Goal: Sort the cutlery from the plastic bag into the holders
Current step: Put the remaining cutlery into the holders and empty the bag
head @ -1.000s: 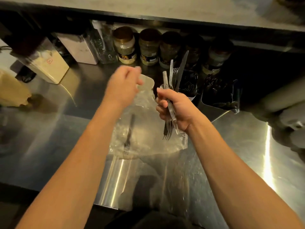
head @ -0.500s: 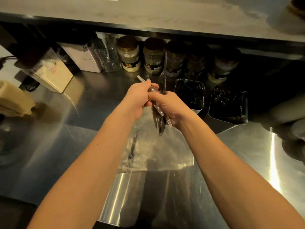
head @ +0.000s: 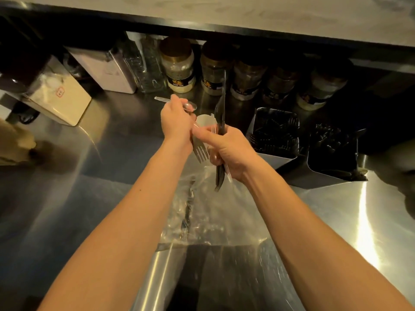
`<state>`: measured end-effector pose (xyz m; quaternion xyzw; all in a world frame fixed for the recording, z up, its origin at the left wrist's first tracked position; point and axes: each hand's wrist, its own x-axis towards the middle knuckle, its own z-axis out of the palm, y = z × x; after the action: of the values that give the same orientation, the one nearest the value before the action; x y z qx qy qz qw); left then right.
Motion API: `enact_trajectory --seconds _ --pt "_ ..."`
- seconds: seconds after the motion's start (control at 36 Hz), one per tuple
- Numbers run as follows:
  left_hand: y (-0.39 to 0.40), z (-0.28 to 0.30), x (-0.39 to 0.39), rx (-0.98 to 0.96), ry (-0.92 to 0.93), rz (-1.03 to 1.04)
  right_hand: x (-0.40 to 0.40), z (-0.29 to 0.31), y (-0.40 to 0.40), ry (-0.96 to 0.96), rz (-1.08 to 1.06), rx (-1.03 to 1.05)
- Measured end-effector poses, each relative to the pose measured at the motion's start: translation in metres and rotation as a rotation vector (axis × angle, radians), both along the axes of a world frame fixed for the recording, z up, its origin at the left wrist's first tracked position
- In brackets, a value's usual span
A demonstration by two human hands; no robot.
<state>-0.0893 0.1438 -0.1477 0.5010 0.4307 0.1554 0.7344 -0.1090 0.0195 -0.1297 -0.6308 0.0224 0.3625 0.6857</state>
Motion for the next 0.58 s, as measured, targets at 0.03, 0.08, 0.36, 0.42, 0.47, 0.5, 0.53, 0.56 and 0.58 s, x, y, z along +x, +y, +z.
enact_trajectory --seconds 0.03,0.08,0.36,0.42,0.47,0.5,0.53,0.56,0.58 --pt "0.001 -0.002 0.002 -0.041 -0.022 0.010 0.001 0.000 -0.001 -0.013 0.024 -0.022" --pt "0.001 -0.004 0.003 -0.123 -0.079 0.033 0.003 -0.002 -0.003 -0.045 0.072 -0.090" --pt "0.019 -0.007 0.021 -0.081 -0.172 0.197 -0.018 -0.020 -0.013 -0.171 0.019 -0.300" --pt "0.028 -0.005 0.027 -0.013 -0.161 0.266 -0.022 -0.021 -0.024 -0.159 0.013 -0.311" --pt "0.036 -0.008 0.031 0.103 -0.119 0.298 -0.026 -0.022 -0.035 -0.131 -0.032 -0.314" --pt "0.039 -0.011 0.033 0.171 -0.109 0.292 -0.028 -0.022 -0.040 -0.119 -0.071 -0.312" --pt "0.039 -0.015 0.035 0.250 -0.108 0.259 -0.029 -0.022 -0.044 -0.112 -0.110 -0.313" --pt "0.038 -0.020 0.035 0.326 -0.107 0.204 -0.030 -0.022 -0.047 -0.105 -0.144 -0.315" --pt "0.034 -0.026 0.033 0.406 -0.099 0.122 -0.031 -0.022 -0.050 -0.096 -0.171 -0.313"
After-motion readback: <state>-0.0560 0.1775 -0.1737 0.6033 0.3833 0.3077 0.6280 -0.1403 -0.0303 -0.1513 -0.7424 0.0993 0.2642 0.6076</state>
